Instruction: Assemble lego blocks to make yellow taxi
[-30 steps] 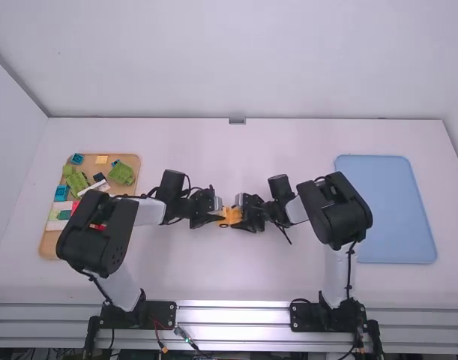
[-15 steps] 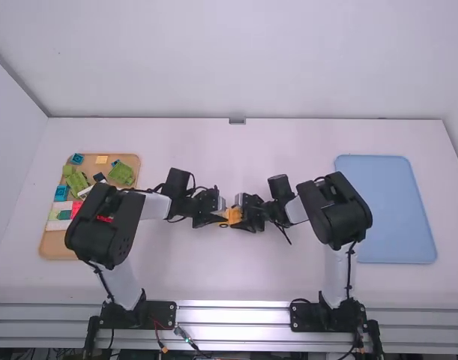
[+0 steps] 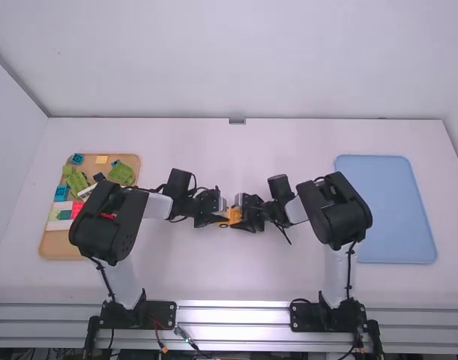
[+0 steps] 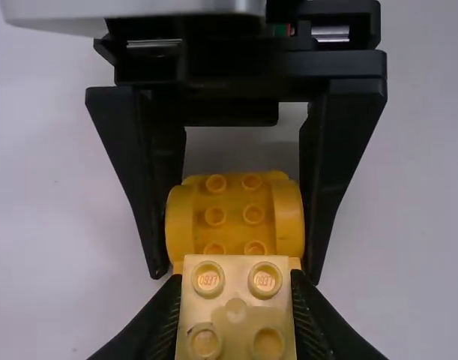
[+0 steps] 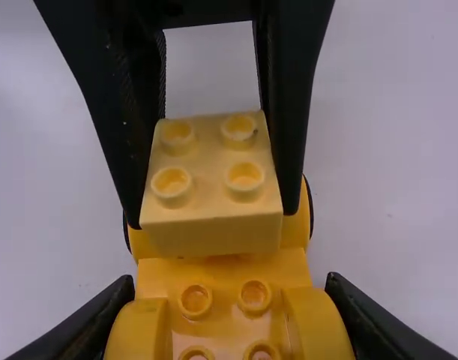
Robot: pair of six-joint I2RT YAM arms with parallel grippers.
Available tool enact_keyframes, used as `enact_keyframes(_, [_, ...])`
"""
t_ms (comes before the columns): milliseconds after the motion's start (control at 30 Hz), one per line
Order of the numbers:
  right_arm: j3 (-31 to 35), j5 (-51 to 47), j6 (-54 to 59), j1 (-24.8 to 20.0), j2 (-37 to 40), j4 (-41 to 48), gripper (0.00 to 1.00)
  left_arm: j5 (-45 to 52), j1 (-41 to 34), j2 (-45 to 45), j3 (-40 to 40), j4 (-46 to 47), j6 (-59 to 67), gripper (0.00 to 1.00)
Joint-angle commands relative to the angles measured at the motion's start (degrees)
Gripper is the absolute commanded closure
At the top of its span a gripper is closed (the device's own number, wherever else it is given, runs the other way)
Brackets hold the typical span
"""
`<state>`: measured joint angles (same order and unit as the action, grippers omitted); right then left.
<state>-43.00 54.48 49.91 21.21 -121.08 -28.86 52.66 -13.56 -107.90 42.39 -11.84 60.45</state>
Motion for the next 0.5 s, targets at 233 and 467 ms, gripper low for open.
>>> enact_keyframes(233, [-0.09, -1.42, -0.85, 0.22, -0.87, 0.61, 0.45, 0.20, -0.94, -0.94, 1.16, 1.62, 0.48, 0.44])
enact_keyframes(467, [-0.09, -1.42, -0.83, 0.17, -0.87, 0.59, 0.45, 0.35, -0.04, 3.67, 7.08, 14.82, 0.79, 0.46])
